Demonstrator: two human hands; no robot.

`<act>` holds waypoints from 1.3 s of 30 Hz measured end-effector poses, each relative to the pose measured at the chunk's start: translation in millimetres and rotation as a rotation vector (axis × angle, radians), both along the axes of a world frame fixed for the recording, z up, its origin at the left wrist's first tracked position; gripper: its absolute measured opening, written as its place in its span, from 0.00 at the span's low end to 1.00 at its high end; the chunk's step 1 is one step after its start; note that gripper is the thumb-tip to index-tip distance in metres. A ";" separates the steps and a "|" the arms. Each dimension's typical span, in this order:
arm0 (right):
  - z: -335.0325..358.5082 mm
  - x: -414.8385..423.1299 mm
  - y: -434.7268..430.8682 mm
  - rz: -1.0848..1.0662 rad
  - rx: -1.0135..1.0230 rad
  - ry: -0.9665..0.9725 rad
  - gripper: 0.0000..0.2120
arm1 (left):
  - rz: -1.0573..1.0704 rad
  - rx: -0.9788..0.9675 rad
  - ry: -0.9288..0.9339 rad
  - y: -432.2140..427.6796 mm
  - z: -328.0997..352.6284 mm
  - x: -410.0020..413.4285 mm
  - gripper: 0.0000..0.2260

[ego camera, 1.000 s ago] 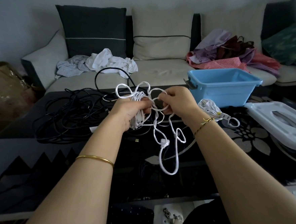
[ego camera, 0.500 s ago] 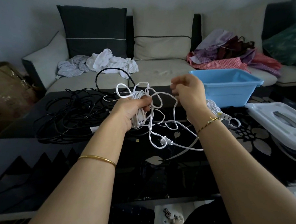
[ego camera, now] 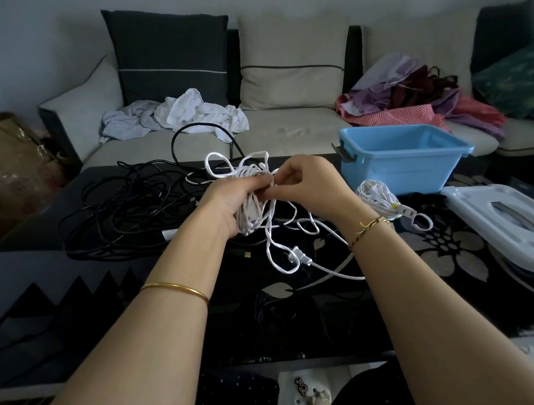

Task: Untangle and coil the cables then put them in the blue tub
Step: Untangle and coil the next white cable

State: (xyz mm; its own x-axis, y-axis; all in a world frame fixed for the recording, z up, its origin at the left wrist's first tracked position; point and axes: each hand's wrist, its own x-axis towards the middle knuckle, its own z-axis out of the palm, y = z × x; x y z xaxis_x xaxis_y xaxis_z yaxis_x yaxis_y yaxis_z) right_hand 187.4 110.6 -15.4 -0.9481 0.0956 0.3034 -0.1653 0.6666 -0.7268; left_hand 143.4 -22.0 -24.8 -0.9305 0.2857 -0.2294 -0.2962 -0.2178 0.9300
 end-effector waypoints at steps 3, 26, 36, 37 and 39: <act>-0.3 -2.6 1.9 -0.034 0.091 0.035 0.09 | 0.028 -0.040 0.007 0.4 -0.6 -0.8 0.04; 9.6 -1.2 8.7 0.072 -0.970 0.064 0.11 | 0.118 0.064 -0.146 -3.2 -3.5 -11.6 0.08; 4.7 4.8 13.8 0.130 -0.231 0.000 0.08 | 0.153 0.039 -0.095 -4.1 -8.2 -15.0 0.09; 5.4 5.0 15.0 0.177 -0.384 0.020 0.10 | 0.168 0.042 -0.116 -6.0 -9.8 -17.5 0.09; 10.5 7.3 16.8 0.317 -0.800 0.053 0.14 | 0.196 0.015 -0.140 -9.5 -14.2 -22.6 0.09</act>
